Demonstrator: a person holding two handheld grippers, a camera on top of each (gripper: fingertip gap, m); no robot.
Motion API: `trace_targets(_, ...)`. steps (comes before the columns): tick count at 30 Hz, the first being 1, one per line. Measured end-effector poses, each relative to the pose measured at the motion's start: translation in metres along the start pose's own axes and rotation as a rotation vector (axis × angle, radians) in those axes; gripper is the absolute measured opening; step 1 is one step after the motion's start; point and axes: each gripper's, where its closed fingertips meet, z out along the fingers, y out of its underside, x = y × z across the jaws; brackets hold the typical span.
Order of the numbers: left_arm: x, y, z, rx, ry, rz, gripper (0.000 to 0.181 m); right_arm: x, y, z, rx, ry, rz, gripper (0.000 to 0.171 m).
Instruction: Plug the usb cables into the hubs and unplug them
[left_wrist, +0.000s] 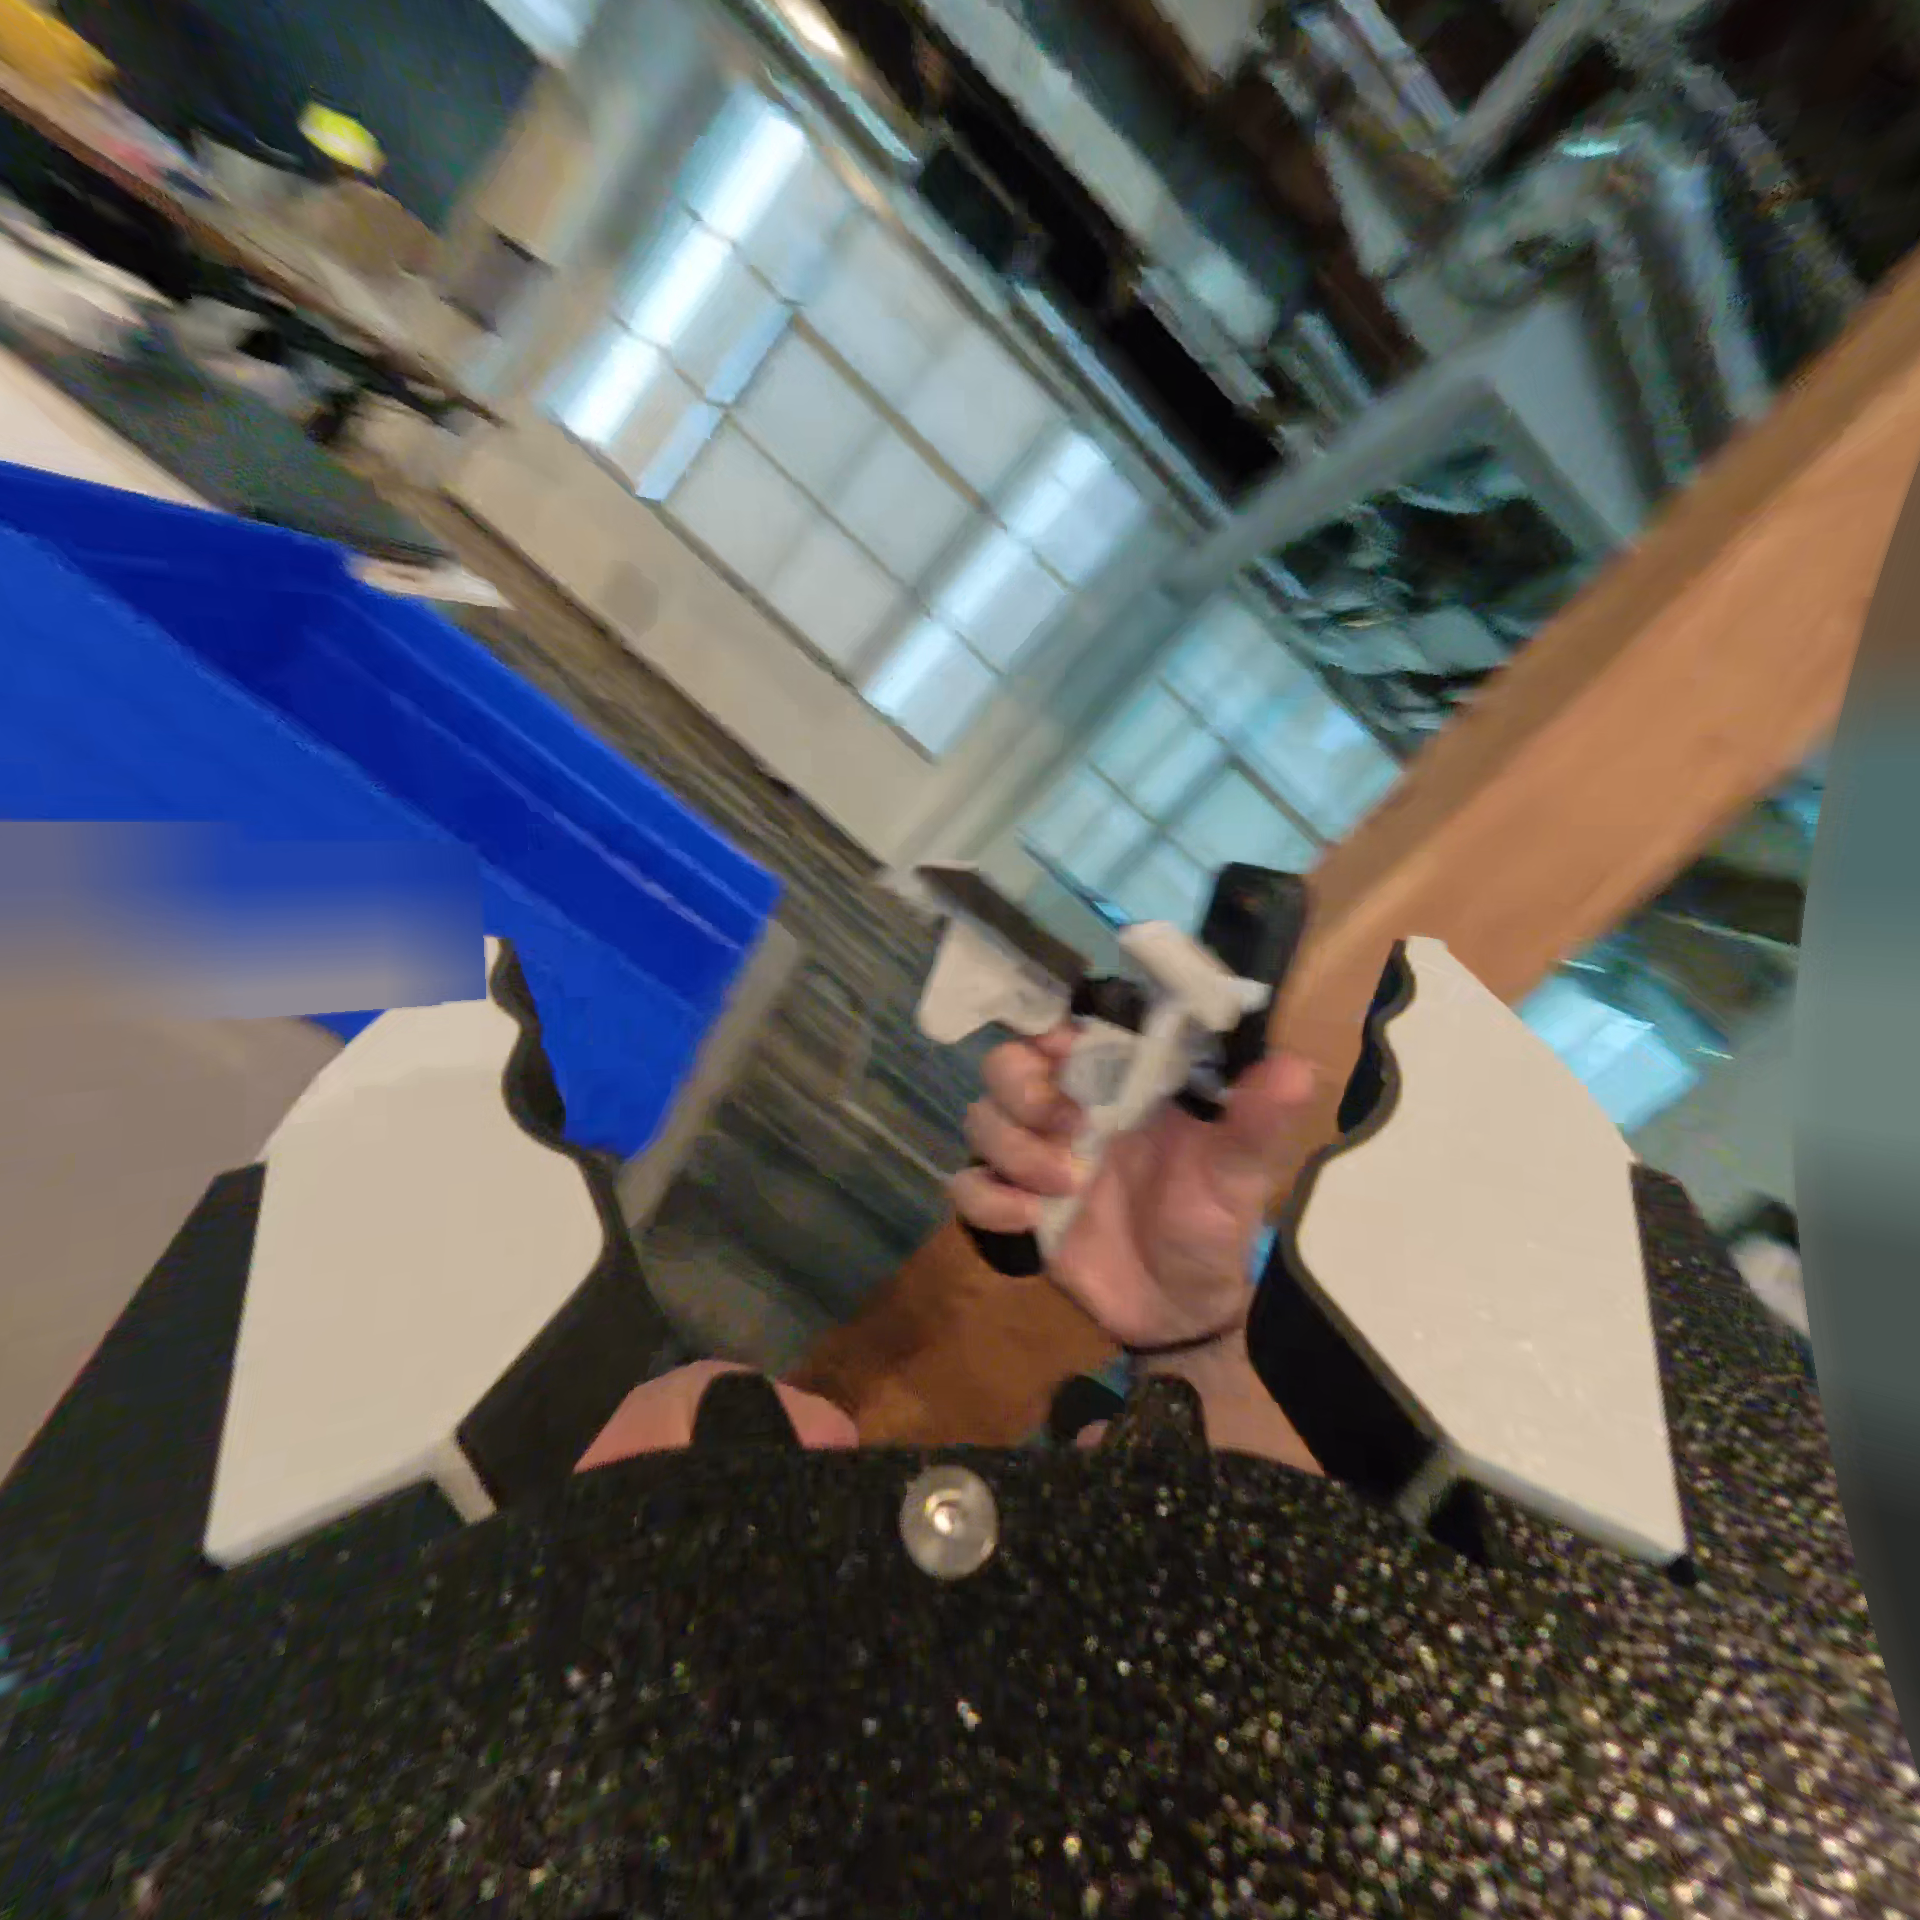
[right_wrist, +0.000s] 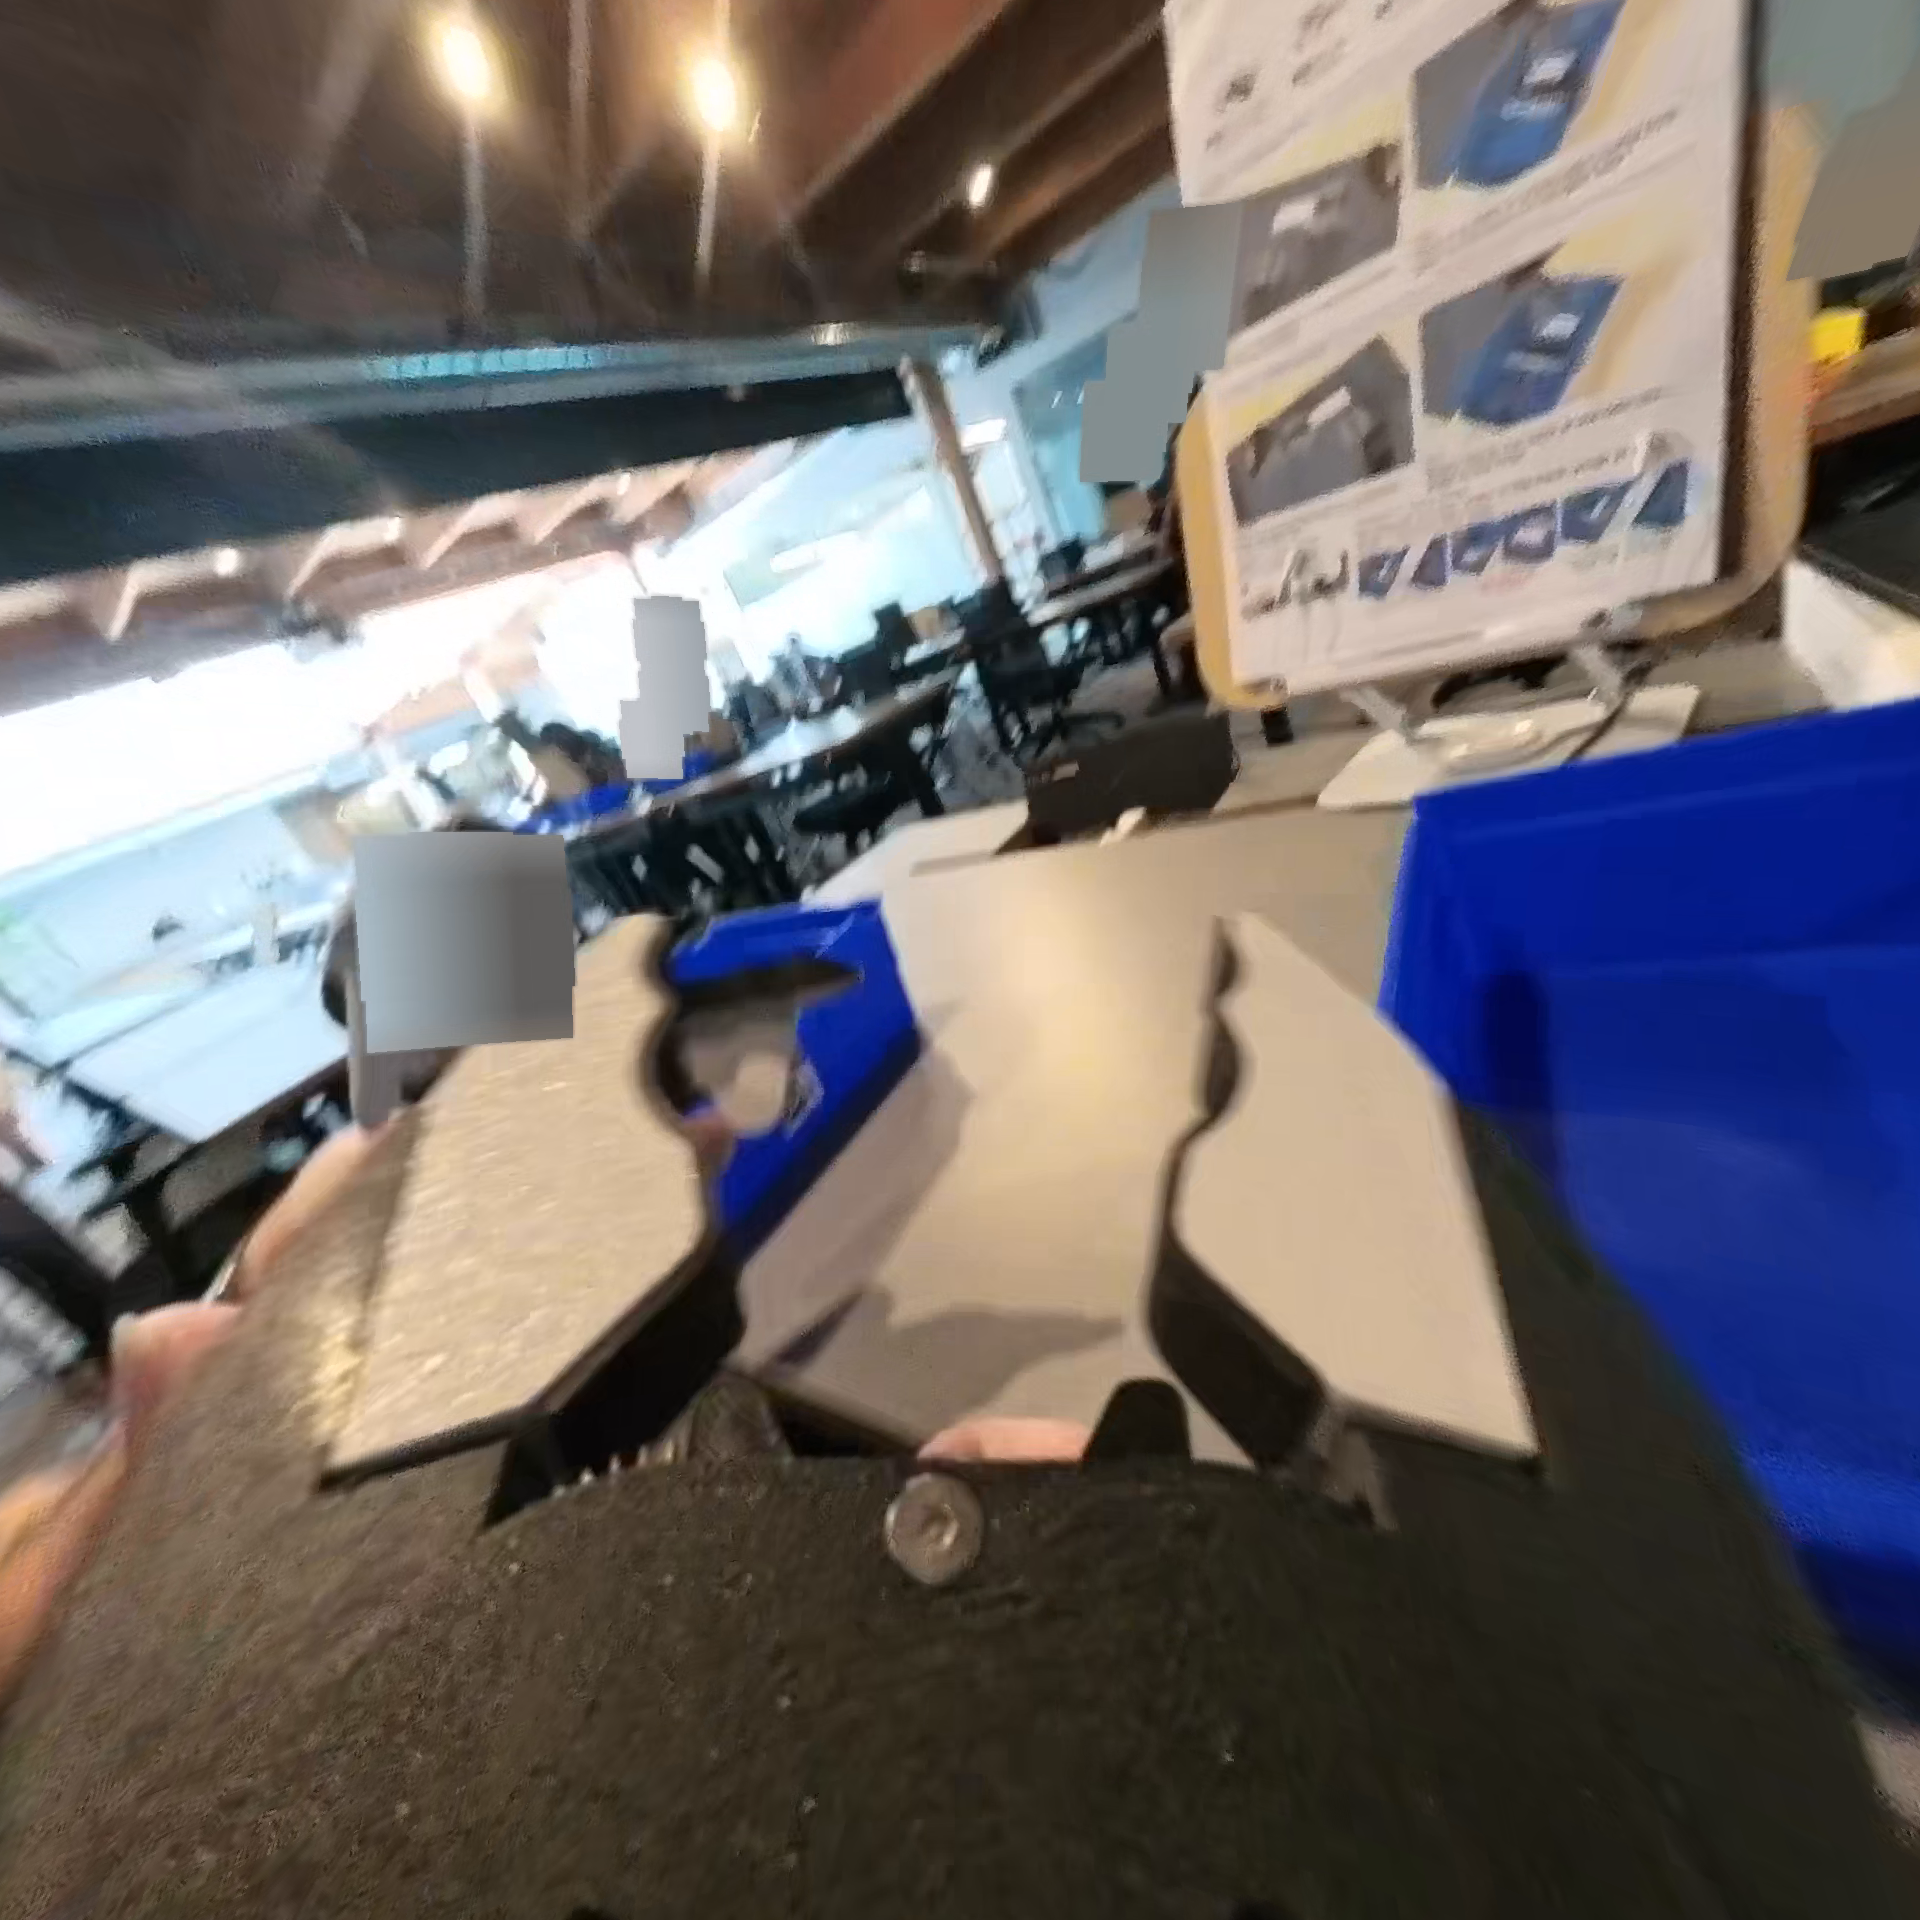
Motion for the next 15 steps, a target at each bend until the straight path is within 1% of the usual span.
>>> trace_targets(1,-0.014,-0.001,0.0,-0.007,-0.071,0.035,0.145,0.001,-0.008,0.016,0.046,0.024,-0.004,0.116)
trace_targets(3,-0.042,-0.005,0.002,0.0,-0.229,0.096,0.145,-0.006,-0.023,0.05,0.119,0.058,-0.032,0.115)
trace_targets(4,-0.048,-0.006,0.003,0.008,-0.257,0.111,0.145,-0.016,-0.03,0.065,0.156,0.054,-0.06,0.115)
trace_targets(6,-0.048,-0.008,0.011,0.017,-0.243,0.096,0.144,-0.042,-0.039,0.089,0.221,0.017,-0.151,0.116)
trace_targets(8,-0.045,-0.01,0.016,0.021,-0.221,0.099,0.122,-0.062,-0.044,0.104,0.27,-0.014,-0.21,0.116)
trace_targets(11,-0.034,-0.013,0.017,0.014,-0.208,0.162,0.113,-0.079,-0.051,0.109,0.339,-0.063,-0.259,0.115)
trace_targets(13,-0.024,-0.019,0.012,0.042,-0.19,0.218,0.088,-0.084,-0.055,0.11,0.356,-0.072,-0.296,0.115)
trace_targets(14,-0.02,-0.023,0.009,0.059,-0.189,0.241,0.087,-0.085,-0.058,0.11,0.365,-0.071,-0.299,0.115)
trace_targets(15,-0.017,-0.027,0.005,0.088,-0.182,0.255,0.091,-0.086,-0.061,0.11,0.374,-0.073,-0.296,0.115)
